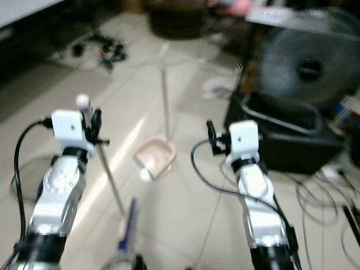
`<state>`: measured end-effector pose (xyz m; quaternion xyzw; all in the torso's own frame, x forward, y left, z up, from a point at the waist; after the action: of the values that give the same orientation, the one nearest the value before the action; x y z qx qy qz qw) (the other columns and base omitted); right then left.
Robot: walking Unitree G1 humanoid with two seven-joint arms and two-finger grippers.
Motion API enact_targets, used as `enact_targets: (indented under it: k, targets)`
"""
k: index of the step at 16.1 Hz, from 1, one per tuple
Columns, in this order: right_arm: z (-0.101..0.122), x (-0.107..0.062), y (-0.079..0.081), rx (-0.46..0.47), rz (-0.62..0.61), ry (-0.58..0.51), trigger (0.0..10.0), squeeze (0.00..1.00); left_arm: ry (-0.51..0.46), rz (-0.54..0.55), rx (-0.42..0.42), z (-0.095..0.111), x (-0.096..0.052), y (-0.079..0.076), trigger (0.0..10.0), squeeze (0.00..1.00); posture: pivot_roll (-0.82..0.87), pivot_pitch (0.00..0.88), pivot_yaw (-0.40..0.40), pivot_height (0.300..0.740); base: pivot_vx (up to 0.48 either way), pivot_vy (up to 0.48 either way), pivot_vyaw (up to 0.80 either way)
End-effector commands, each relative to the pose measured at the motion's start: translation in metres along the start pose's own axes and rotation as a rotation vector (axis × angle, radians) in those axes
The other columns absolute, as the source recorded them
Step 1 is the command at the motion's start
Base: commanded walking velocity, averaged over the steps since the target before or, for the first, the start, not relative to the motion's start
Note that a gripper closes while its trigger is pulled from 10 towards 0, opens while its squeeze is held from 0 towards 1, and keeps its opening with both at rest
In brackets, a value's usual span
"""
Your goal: Sweep floor
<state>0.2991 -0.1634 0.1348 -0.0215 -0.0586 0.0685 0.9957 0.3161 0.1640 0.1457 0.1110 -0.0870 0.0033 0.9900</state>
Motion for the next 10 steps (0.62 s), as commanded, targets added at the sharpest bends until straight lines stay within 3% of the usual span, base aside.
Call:
enact_targets:
  k: [1, 10]
  targets:
    - [0.0012, 0.0022, 0.0043, 0.0, 0.011, -0.003, 10.0, 0.0, -0.007, 0.019, 0.021, 0.0021, 0.0008, 0.0048, 10.0, 0.0, 0.0, 0.088, 0.018, 0.74, 0.0, -0.382, 0.8]
    - [-0.0023, 0.0025, 0.0067, 0.012, 0.03, 0.014, 10.0, 0.0, -0.006, 0.051, 0.032, 0.0024, 0.0011, 0.0075, 10.0, 0.0, -0.01, 0.095, 0.013, 0.74, 0.0, -0.382, 0.8]
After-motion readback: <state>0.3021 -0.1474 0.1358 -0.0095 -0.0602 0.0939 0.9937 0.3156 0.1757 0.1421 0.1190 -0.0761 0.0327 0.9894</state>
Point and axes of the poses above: a point about 5 cm out from each wrist's last joint towards the gripper, its own x axis pointing out of the wrist towards the gripper, its own z axis along the axis of the wrist's last joint, y = z × x, the point moved 1 cm from there along x, pointing out of the wrist towards the gripper, and after that the axes turned 8 degrees about x, right-handed, at the moved point
